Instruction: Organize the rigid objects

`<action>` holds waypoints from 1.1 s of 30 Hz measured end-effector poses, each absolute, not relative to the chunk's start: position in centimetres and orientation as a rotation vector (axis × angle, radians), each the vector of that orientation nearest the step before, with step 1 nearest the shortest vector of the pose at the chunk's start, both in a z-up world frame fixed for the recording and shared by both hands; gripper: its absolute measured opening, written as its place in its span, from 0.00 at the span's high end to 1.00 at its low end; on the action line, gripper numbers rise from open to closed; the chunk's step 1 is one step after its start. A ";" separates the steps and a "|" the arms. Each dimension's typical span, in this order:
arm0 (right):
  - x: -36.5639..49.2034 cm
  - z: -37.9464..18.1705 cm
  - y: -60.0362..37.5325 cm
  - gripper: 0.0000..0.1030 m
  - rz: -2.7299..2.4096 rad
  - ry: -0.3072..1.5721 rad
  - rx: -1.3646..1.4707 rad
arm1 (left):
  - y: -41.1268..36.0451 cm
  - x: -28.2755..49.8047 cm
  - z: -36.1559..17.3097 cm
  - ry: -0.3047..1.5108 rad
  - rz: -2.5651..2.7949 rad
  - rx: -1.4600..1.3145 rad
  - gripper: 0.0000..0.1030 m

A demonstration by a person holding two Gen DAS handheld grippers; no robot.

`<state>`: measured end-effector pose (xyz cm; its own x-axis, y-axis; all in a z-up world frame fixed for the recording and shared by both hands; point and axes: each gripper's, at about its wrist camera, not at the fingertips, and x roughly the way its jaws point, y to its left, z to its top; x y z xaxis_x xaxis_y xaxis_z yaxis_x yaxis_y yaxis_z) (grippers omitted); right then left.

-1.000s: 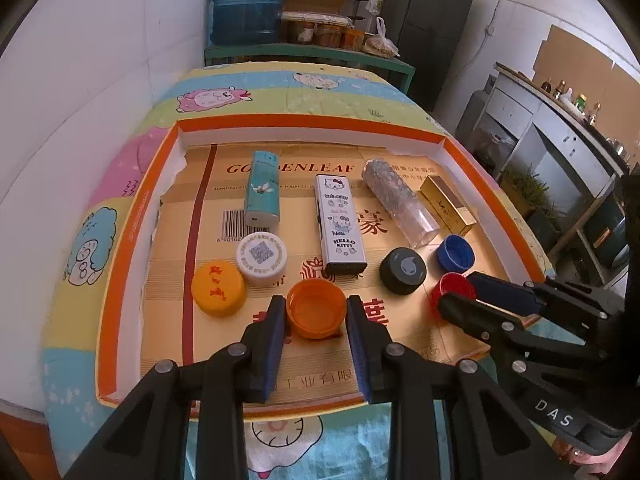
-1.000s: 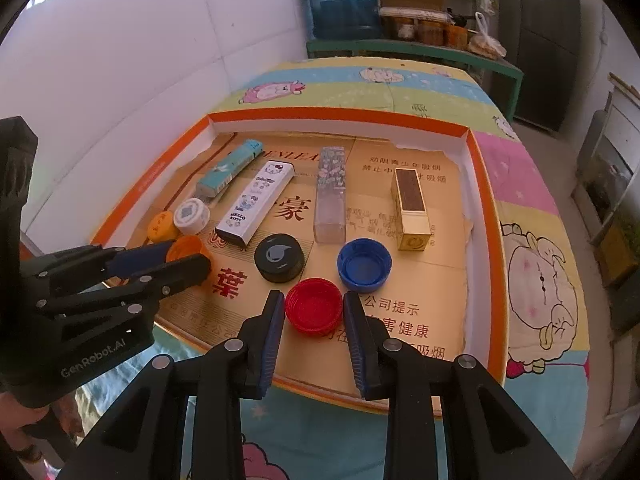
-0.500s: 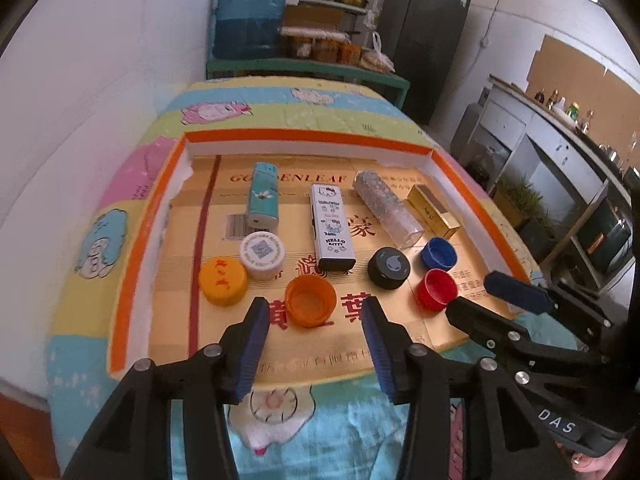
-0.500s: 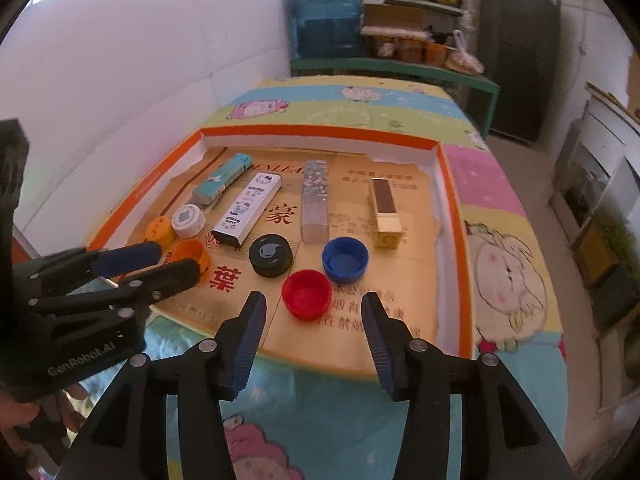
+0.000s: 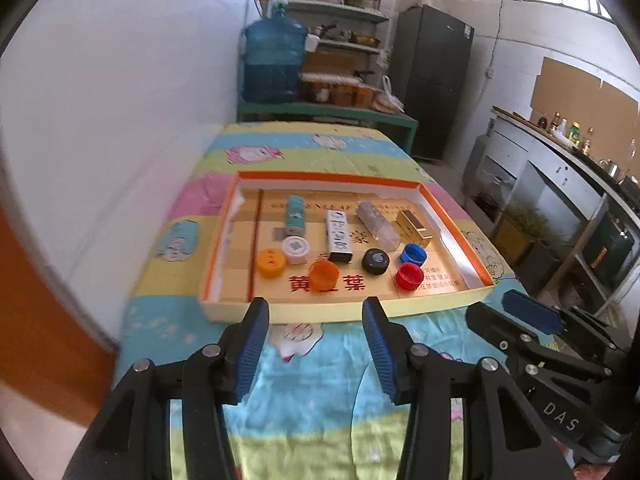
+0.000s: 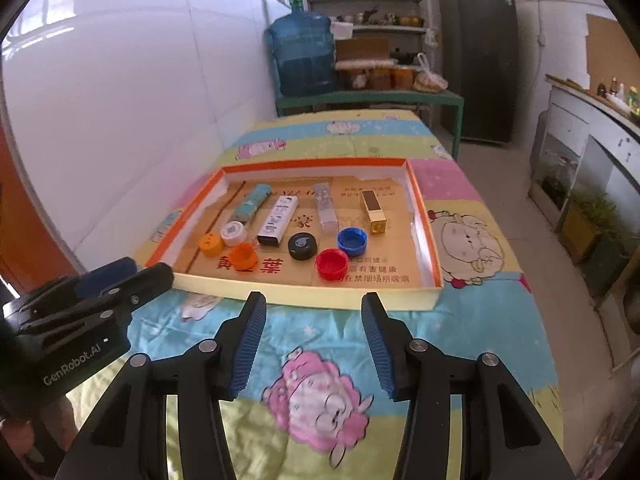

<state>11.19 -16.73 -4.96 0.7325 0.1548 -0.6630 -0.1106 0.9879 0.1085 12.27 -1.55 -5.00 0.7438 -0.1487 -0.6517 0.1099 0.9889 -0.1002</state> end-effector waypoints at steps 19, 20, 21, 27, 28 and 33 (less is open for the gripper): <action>5.0 -1.5 -14.9 0.50 0.051 0.637 0.023 | -1.3 5.1 -1.6 0.594 -0.055 -0.034 0.53; 4.9 -1.4 -14.8 0.50 0.052 0.638 0.021 | -1.3 5.0 -1.5 0.591 -0.043 -0.028 0.53; 4.9 -1.4 -14.8 0.50 0.053 0.638 0.022 | -1.3 5.0 -1.5 0.590 -0.037 -0.025 0.53; 5.0 -1.4 -14.5 0.50 0.054 0.637 0.015 | -0.9 5.1 -1.8 0.605 -0.028 -0.030 0.53; 5.0 -1.4 -14.5 0.50 0.055 0.638 0.015 | -0.9 5.2 -1.9 0.607 -0.024 -0.028 0.53; 5.0 -1.4 -14.4 0.50 0.058 0.643 0.012 | -0.8 5.4 -2.1 0.617 -0.022 -0.027 0.53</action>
<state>4.99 -14.36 -1.41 0.7986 0.0574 -0.5991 -0.0498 0.9983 0.0292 5.41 -0.78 -2.09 0.8154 -0.0284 -0.5782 0.0121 0.9994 -0.0321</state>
